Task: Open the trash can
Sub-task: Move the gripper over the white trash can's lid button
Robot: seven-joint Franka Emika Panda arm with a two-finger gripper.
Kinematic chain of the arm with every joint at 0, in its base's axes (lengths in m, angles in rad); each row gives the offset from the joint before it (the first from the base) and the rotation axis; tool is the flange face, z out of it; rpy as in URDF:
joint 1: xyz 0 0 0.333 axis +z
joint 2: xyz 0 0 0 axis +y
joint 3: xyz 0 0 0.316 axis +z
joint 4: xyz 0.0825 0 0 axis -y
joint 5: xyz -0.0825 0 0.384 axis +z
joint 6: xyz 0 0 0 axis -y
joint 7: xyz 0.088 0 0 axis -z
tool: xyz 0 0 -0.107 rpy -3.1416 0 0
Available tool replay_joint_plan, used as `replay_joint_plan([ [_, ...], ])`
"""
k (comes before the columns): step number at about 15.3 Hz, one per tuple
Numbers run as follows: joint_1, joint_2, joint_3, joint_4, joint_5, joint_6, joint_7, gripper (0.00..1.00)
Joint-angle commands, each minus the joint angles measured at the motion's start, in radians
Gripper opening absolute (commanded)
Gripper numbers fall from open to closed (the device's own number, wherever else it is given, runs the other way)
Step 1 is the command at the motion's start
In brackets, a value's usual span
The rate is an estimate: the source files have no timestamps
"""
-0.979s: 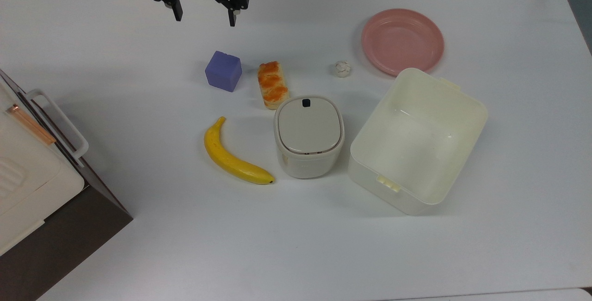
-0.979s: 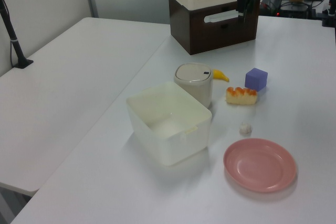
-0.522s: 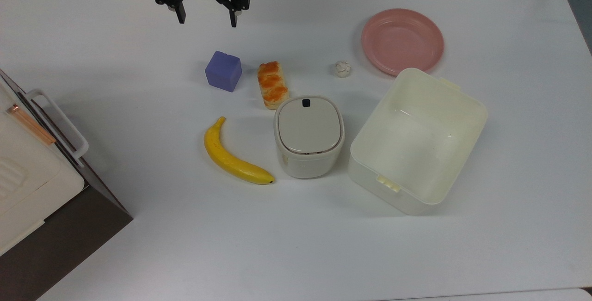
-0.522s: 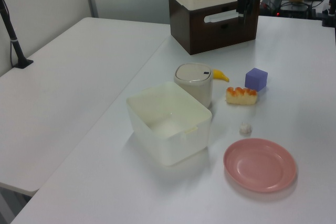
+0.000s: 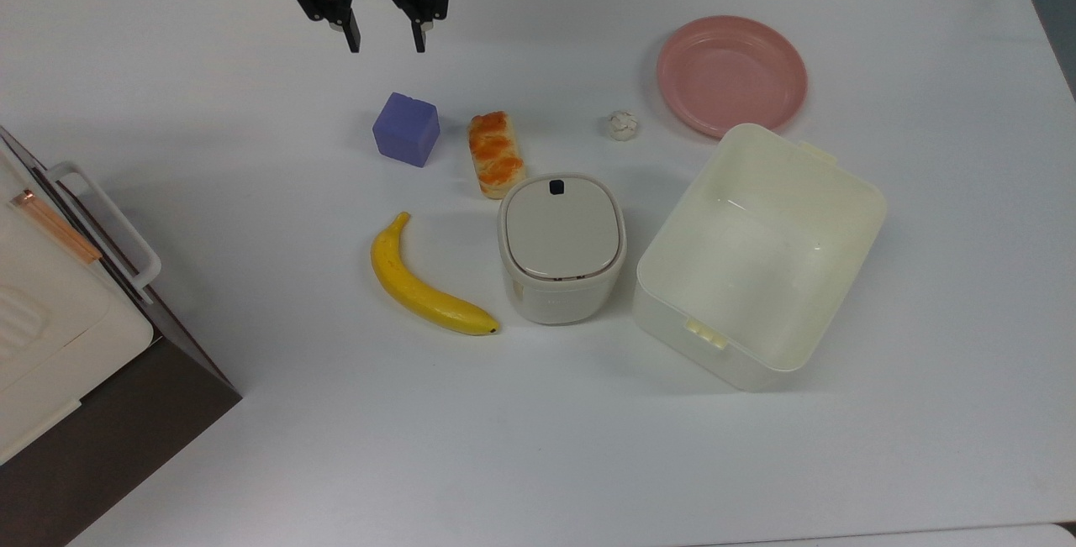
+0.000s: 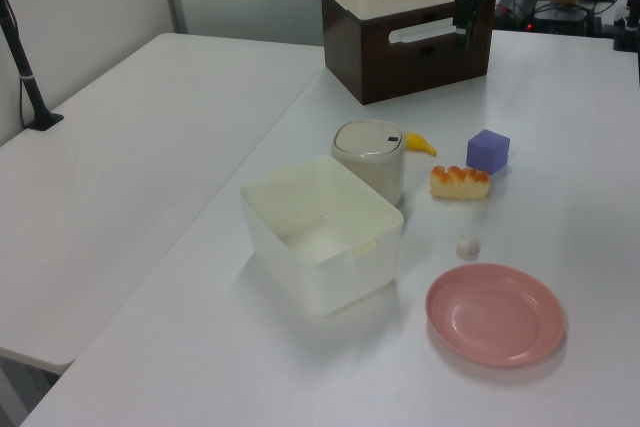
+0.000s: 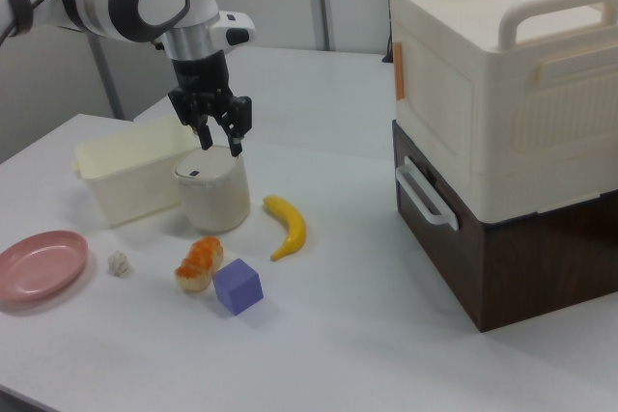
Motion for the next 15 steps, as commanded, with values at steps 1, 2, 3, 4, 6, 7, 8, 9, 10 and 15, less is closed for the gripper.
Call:
replay_joint_plan([
  [1, 0.002, 0.000, 0.042, 0.013, 0.052, 0.009, -0.030, 0.24],
  [2, 0.002, 0.000, 0.065, 0.010, 0.069, 0.061, -0.030, 0.16],
  [3, 0.003, 0.003, 0.083, 0.007, 0.072, 0.105, -0.030, 0.10],
  [4, 0.005, 0.012, 0.103, 0.006, 0.077, 0.144, -0.030, 0.05],
  [6, 0.008, 0.037, 0.128, 0.007, 0.109, 0.204, -0.023, 0.00],
  [7, 0.011, 0.040, 0.134, 0.007, 0.120, 0.225, -0.020, 0.00],
  [8, 0.014, 0.044, 0.137, 0.007, 0.120, 0.237, -0.020, 0.00],
  [9, 0.026, 0.066, 0.137, 0.009, 0.120, 0.242, -0.018, 0.00],
  [10, 0.041, 0.081, 0.137, 0.012, 0.120, 0.250, -0.017, 0.00],
  [15, 0.089, 0.175, 0.131, 0.015, 0.114, 0.313, -0.015, 0.00],
])
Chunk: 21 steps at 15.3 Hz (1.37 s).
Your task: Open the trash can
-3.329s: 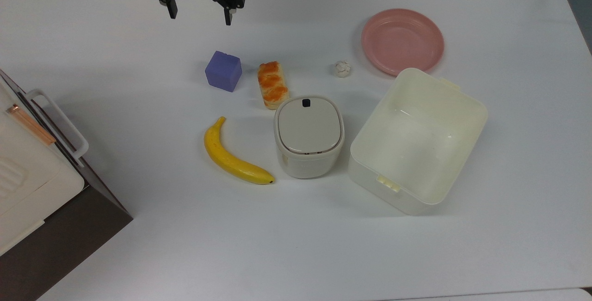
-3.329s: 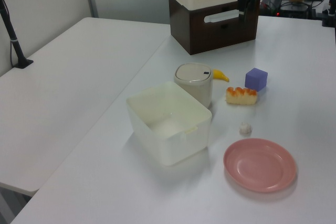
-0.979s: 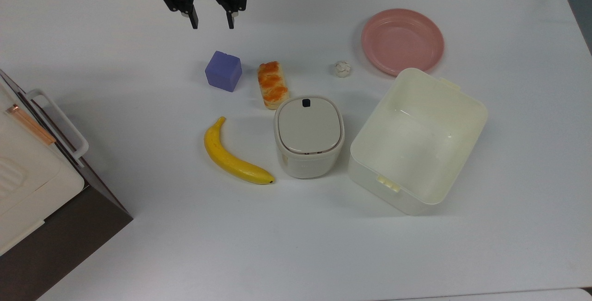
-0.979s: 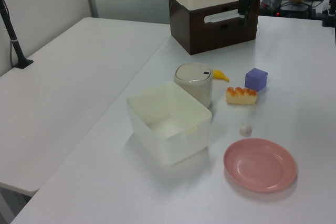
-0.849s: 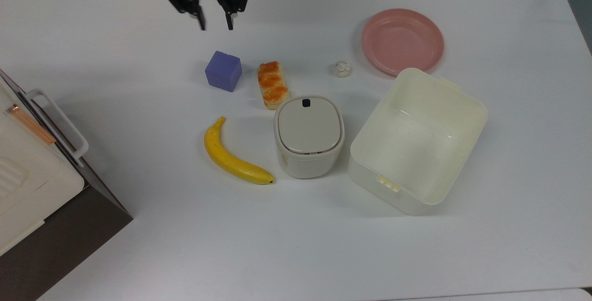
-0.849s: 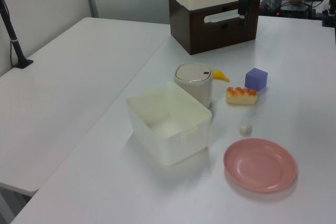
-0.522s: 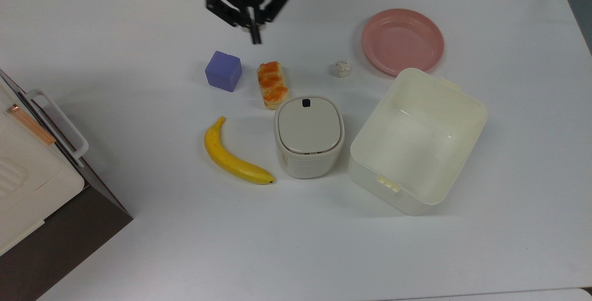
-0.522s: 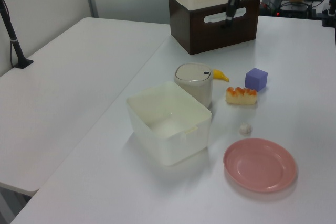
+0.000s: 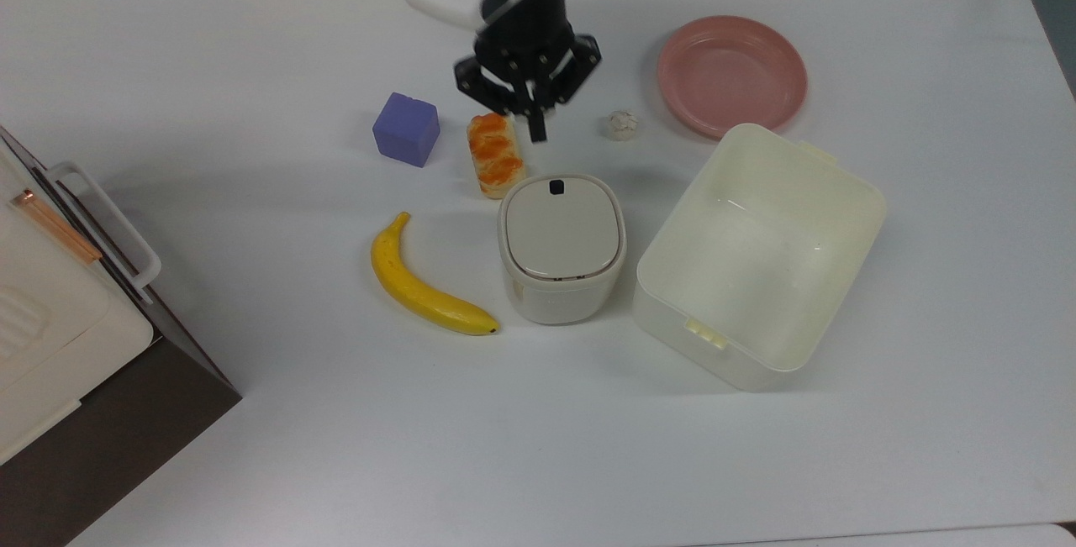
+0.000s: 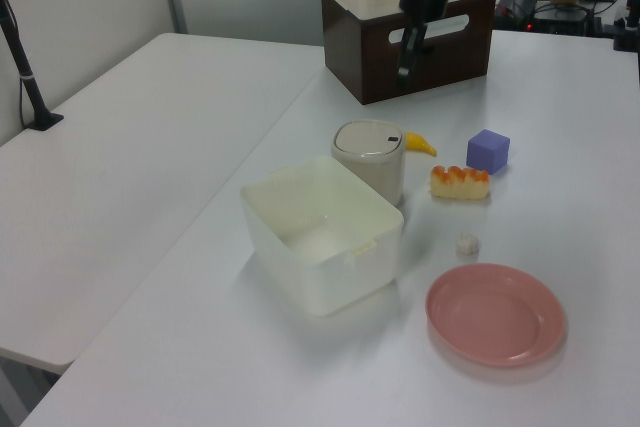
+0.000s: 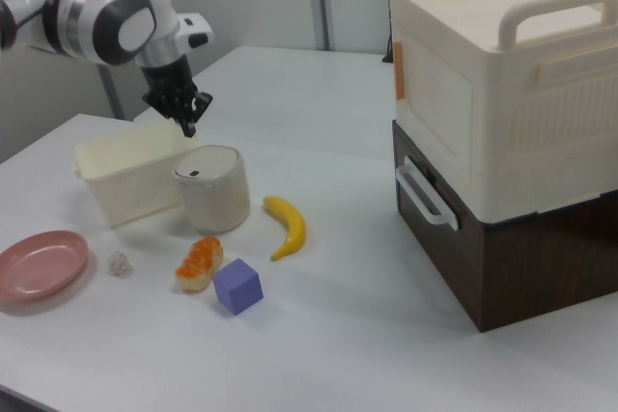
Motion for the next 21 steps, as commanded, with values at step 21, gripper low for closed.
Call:
replay_joint_plan([
  [21, 0.009, -0.050, -0.052, 0.022, -0.059, -0.214, 0.028, 0.26],
])
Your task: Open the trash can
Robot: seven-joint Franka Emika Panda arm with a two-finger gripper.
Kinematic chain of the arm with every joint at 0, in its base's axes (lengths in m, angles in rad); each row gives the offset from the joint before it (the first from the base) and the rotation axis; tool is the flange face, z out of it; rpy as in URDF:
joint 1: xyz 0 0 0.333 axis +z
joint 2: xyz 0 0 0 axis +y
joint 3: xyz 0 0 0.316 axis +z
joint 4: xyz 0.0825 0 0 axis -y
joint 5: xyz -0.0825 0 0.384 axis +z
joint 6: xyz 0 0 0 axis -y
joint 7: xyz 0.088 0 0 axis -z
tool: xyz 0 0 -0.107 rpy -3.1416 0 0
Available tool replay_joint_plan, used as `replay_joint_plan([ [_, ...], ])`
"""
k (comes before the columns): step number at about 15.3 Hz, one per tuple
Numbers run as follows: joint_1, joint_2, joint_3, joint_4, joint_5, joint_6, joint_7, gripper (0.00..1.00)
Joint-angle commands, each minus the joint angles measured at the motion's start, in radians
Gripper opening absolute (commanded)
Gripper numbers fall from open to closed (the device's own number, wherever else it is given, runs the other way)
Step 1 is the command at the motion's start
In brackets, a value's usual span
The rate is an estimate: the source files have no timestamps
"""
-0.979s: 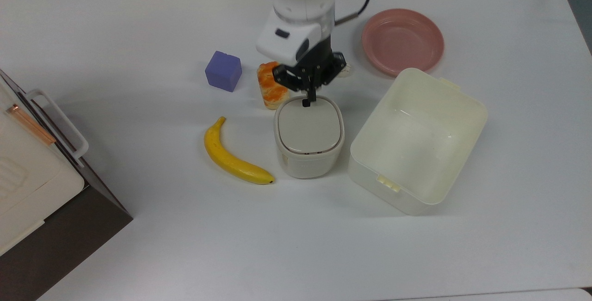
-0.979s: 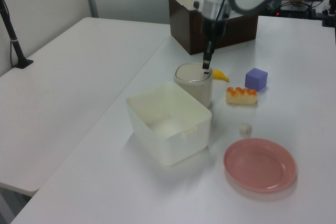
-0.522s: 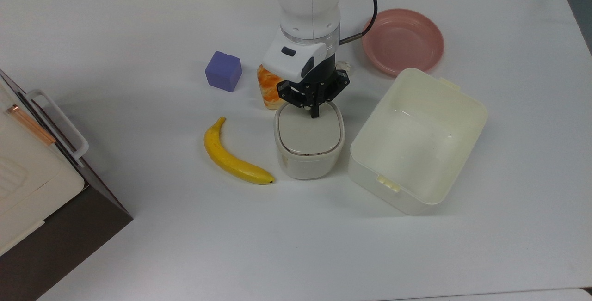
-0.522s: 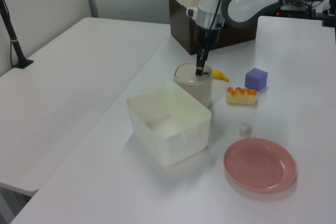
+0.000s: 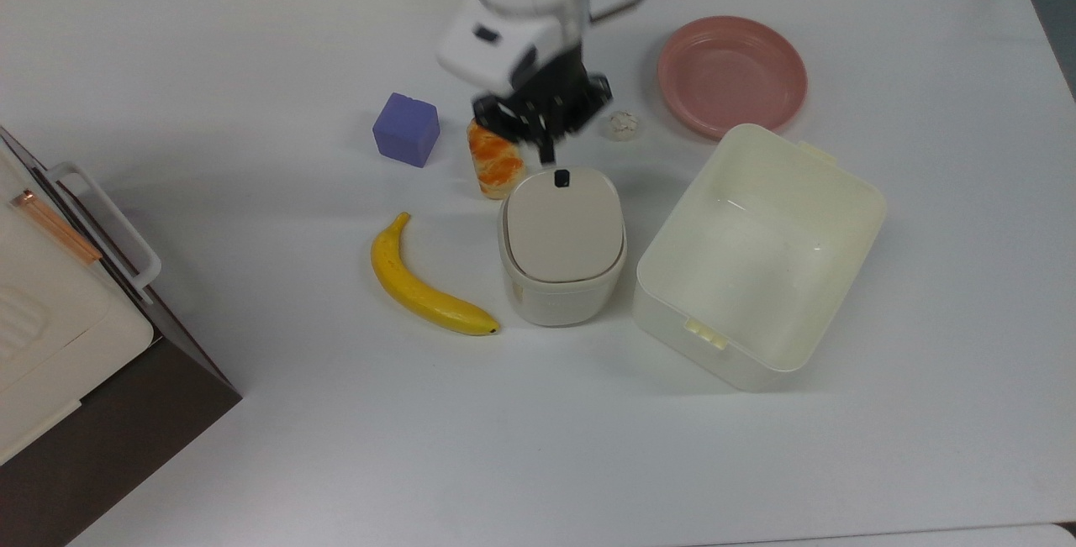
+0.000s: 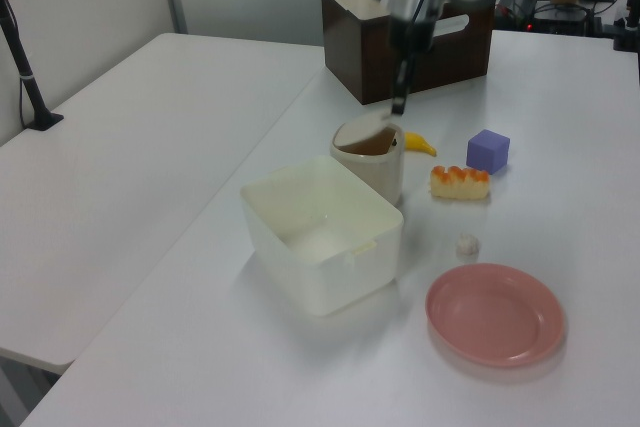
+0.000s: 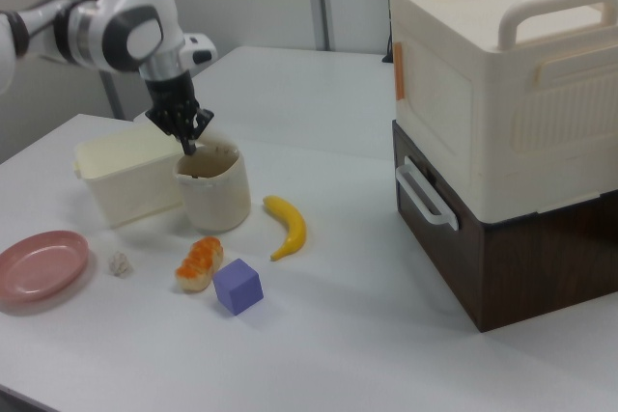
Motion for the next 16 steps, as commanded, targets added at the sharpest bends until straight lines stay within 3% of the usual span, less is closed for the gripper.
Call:
replay_joint_plan([
  [1, -0.048, -0.132, -0.008, -0.026, -0.063, -0.147, 0.008, 0.49],
  [2, -0.065, -0.149, -0.008, -0.026, -0.075, -0.177, 0.009, 0.94],
  [3, -0.075, -0.161, -0.008, -0.026, -0.100, -0.203, 0.009, 1.00],
  [7, -0.081, -0.174, -0.010, -0.033, -0.204, -0.231, 0.022, 1.00],
  [16, -0.098, -0.178, -0.010, -0.033, -0.204, -0.237, 0.083, 1.00],
])
